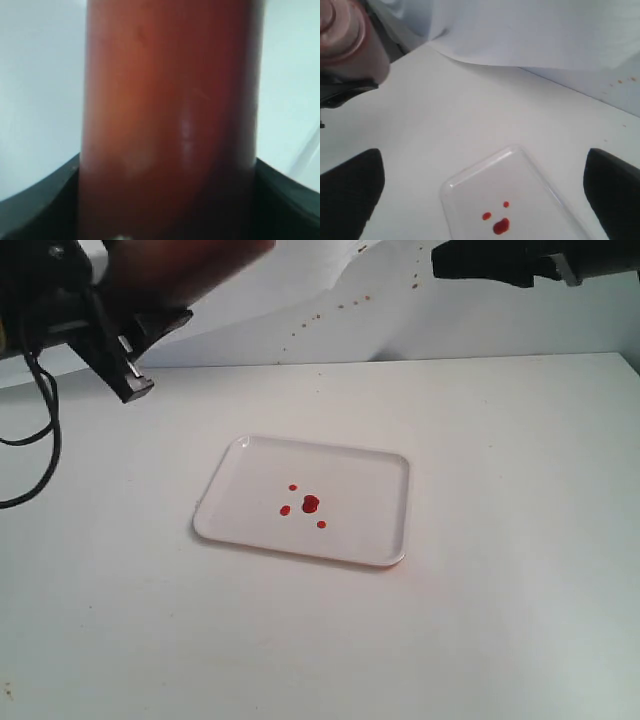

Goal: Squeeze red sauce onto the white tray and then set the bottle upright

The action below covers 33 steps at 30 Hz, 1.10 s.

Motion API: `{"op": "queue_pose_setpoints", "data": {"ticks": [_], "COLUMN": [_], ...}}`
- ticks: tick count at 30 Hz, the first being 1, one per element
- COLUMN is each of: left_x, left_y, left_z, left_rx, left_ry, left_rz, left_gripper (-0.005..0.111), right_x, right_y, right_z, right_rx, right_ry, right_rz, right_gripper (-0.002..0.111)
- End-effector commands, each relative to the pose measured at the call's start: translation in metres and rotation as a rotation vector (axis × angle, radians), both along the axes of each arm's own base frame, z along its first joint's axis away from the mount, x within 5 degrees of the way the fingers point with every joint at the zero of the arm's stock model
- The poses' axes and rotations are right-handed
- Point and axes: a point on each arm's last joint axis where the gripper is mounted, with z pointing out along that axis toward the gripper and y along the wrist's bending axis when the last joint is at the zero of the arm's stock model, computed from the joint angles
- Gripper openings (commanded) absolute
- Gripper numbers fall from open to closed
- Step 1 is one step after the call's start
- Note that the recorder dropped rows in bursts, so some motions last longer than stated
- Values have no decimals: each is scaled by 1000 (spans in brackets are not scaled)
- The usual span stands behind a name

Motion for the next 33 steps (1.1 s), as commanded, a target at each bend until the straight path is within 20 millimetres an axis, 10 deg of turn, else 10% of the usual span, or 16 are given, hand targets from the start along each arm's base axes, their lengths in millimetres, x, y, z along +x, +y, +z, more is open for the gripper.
{"op": "queue_pose_setpoints", "data": {"ticks": [1, 15, 27, 30, 33], "left_x": [-10, -4, -15, -14, -15], "left_y": [0, -27, -60, -60, -60], "left_z": [13, -53, -52, -52, -52], "left_rx": [-472, -832, -829, -833, -831], "left_ry": [0, 397, 375, 378, 379], "left_rz": [-122, -380, -449, -446, -448], "left_gripper": [0, 0, 0, 0, 0], "right_x": [-9, -32, -41, -47, -47], "right_y": [12, 99, 154, 166, 167], "right_z": [7, 11, 10, 9, 10], "right_rx": [56, 49, -5, -29, -18], "right_ry": [-40, -206, -286, -304, -296], "right_rz": [104, 344, 273, 280, 273], "right_gripper": [105, 105, 104, 68, 1]}}
